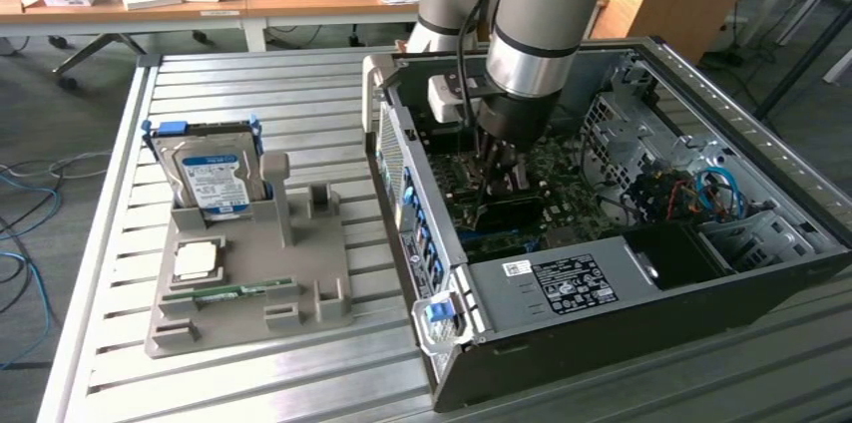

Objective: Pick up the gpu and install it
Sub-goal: 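Press down on the gpu until it lock into place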

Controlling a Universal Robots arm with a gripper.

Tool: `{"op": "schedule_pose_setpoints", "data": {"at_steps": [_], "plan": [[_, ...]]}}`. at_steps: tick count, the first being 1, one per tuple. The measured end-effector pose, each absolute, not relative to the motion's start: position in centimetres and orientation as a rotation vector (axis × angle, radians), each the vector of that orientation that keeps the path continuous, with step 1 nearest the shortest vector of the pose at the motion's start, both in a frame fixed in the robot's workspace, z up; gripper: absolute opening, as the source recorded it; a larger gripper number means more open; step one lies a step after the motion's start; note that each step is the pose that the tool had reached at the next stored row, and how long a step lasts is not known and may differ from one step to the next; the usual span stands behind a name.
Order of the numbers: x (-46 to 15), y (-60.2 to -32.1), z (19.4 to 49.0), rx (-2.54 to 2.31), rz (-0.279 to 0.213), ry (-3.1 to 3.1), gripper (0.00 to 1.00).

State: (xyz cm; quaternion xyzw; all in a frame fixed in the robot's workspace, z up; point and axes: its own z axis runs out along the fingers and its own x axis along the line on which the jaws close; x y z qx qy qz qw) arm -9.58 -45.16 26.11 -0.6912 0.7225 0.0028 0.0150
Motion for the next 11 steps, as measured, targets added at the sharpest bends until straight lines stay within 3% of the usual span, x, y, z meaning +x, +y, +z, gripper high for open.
{"op": "schedule_pose_setpoints", "data": {"at_steps": [11], "plan": [[-9.59,-45.16,26.05,-2.151,0.009,2.248,0.11]]}}
